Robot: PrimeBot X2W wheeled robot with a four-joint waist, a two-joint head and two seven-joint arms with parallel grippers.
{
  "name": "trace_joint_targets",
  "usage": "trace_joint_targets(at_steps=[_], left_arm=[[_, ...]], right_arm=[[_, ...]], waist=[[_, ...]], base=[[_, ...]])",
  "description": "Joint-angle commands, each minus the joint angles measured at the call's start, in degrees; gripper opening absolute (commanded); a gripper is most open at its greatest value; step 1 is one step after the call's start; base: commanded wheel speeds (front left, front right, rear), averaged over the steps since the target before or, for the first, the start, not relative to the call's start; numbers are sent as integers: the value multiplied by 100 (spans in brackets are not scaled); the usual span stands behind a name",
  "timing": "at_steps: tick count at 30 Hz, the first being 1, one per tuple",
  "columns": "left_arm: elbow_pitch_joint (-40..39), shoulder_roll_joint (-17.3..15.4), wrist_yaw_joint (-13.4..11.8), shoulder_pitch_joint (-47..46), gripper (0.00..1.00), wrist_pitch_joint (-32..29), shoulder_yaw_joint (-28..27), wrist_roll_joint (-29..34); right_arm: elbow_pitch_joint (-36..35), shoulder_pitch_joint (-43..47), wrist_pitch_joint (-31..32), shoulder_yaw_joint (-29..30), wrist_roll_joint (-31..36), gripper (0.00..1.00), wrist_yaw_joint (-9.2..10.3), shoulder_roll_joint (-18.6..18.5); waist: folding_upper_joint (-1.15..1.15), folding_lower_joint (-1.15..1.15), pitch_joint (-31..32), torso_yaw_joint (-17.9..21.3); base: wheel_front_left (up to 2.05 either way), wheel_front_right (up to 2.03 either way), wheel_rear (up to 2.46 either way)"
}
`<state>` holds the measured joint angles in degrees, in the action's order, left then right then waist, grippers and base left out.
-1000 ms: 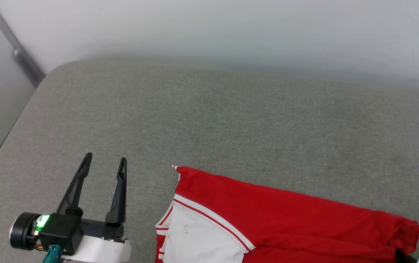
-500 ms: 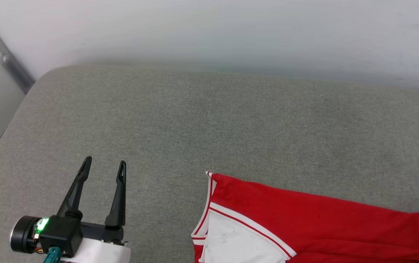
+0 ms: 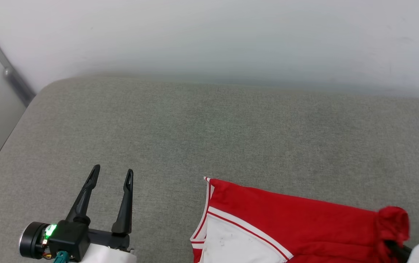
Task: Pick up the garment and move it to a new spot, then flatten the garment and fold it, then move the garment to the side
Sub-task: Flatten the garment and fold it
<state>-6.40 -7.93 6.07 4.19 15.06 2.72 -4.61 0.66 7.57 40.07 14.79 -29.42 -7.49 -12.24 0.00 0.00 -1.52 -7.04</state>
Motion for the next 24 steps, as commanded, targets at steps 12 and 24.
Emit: trace_joint_targets(at_steps=[12,24], left_arm=[[-51,96,64,-57,100,14,-11,72],[36,92,102,-63,100,14,38,49]], right_arm=[[-896,-73,650,-1095,-470,0,0,931],[14,-777,-112,-2390,-1397,0,0,943]], waist=[[0,0,78,-270],[0,0,57,-530]], base=[[0,0,0],[0,0,0]])
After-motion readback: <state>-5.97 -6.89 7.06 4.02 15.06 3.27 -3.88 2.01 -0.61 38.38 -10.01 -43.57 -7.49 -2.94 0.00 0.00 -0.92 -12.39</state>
